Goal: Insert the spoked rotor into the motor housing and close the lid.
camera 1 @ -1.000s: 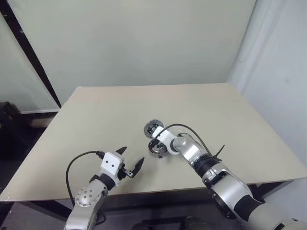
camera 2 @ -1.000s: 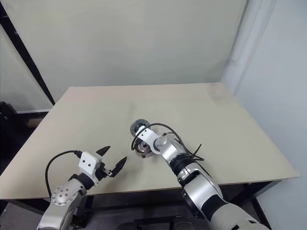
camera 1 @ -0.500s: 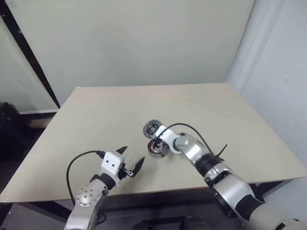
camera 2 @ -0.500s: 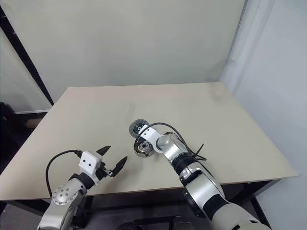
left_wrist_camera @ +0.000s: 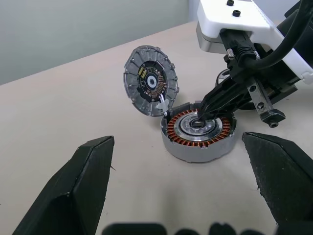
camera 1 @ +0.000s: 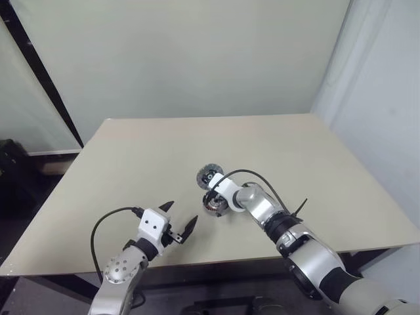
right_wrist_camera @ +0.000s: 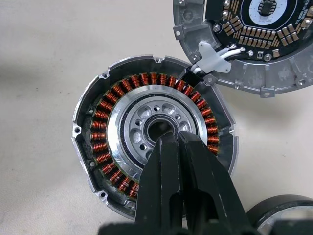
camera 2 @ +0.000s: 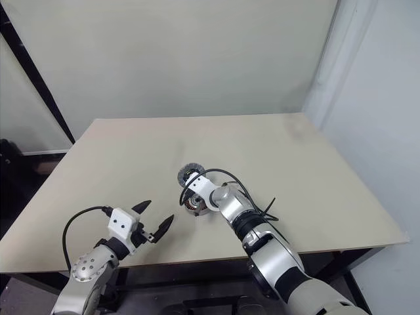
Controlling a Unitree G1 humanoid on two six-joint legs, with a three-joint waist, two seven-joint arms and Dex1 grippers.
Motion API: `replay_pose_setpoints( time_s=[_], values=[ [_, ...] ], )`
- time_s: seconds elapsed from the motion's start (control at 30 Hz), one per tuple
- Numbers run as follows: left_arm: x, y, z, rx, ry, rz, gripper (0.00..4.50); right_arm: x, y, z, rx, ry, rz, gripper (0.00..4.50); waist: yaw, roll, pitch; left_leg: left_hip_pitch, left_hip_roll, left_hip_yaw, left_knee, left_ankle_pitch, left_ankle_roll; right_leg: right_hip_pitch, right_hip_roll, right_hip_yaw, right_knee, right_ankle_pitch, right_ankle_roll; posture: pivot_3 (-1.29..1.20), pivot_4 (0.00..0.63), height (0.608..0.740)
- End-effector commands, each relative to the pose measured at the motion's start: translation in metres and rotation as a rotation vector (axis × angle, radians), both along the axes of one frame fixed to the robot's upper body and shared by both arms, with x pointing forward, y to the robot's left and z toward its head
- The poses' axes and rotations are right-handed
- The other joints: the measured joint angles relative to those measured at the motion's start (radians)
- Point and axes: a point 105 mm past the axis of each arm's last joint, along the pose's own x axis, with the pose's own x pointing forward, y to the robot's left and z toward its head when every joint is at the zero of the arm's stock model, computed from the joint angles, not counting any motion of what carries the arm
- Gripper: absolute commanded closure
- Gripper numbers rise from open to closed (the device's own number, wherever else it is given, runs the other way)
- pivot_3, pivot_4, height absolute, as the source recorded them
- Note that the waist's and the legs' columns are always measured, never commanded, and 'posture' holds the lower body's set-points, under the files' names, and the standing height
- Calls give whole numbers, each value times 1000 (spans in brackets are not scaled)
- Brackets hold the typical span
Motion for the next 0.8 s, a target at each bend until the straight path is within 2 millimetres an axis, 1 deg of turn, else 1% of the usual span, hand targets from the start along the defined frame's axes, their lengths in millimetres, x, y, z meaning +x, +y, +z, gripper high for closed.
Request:
replay_pose_setpoints(
  time_s=[0.03,0.23,0.4,0.67,0.8],
  values=[
    [3,-2,13,4,-59,-8,0,8,1,14,30,-48,-10,4414,0,0,0,0,0,0,0,0,0,0,0,0,0,0,0,0,0,740],
    [4,-3,14,4,-61,-12,0,9,-1,14,27,-55,-17,4414,0,0,0,0,0,0,0,0,0,0,0,0,0,0,0,0,0,740],
    [3,-2,14,4,-62,-9,0,5,0,6,8,-35,-3,4414,0,0,0,0,0,0,0,0,0,0,0,0,0,0,0,0,0,740],
    [2,-2,14,5,-59,-5,0,-5,12,3,65,20,16,4414,-1,0,0,0,0,0,0,0,0,0,0,0,0,0,0,0,0,740],
    [2,-2,13,5,-57,-7,0,-6,13,3,81,29,11,4414,-1,0,0,1,0,0,0,0,0,0,0,0,0,0,0,0,0,740]
  ],
)
